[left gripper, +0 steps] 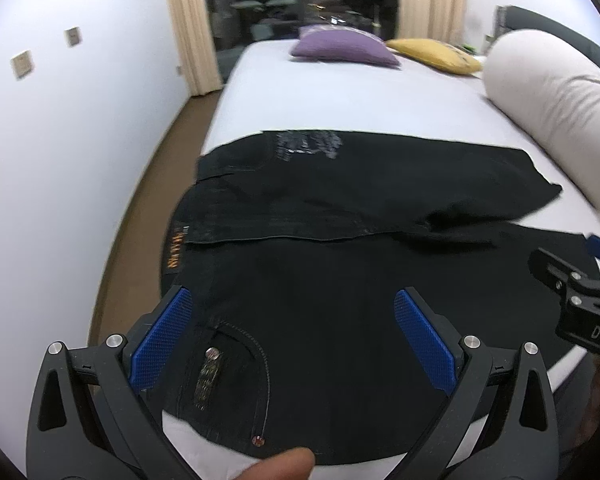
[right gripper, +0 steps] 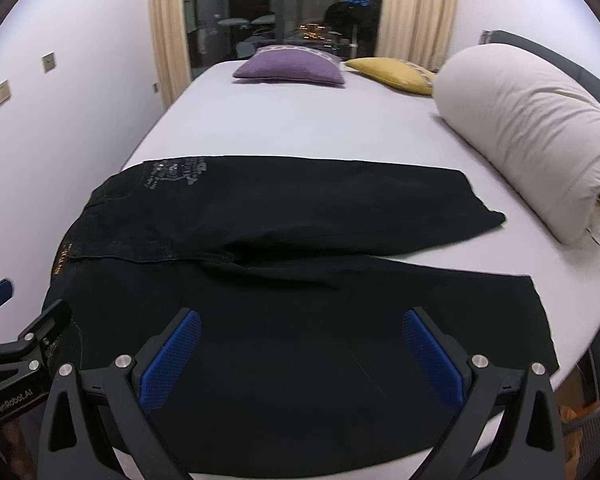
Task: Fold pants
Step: 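Grasp the jeans waistband with the left gripper while the right gripper grasps the other waistband end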
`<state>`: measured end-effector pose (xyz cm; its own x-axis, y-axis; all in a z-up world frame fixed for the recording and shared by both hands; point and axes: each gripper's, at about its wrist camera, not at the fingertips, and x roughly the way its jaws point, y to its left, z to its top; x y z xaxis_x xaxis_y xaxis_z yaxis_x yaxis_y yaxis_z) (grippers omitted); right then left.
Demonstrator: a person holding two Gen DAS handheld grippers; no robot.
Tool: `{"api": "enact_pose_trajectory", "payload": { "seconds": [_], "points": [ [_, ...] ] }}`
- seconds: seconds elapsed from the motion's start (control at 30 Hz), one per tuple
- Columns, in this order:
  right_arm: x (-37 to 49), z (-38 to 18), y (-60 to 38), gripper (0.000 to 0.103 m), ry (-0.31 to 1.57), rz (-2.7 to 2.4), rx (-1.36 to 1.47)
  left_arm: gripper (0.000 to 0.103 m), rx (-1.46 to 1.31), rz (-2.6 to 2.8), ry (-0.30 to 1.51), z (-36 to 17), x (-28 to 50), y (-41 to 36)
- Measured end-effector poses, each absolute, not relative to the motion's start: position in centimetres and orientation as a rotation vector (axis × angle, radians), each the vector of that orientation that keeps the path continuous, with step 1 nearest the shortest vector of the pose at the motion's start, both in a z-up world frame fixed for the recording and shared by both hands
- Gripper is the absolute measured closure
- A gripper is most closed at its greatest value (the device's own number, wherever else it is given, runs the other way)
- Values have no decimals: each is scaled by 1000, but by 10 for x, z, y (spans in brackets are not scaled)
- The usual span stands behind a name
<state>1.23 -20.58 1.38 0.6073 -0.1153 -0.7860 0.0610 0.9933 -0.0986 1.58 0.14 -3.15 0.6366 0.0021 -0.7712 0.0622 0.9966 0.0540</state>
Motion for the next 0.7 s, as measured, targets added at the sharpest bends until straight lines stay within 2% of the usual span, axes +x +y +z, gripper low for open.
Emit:
{"api": "enact_pose_trajectory", "payload": {
  "seconds": [0.17,0.4,0.63,0.7],
  "points": [
    [32,17,-216,0,873,-8,-71,0,71,-163,937,-38,52,8],
    [90,23,-238,0,834,104,-123,0,201,-162,1023,-55,109,13],
    [146,15,-254,0,818,222,-206,0,348,-168,931,-54,207,29],
    [160,10,-257,3,829,257,-229,0,401,-203,917,-56,240,28]
  ]
}}
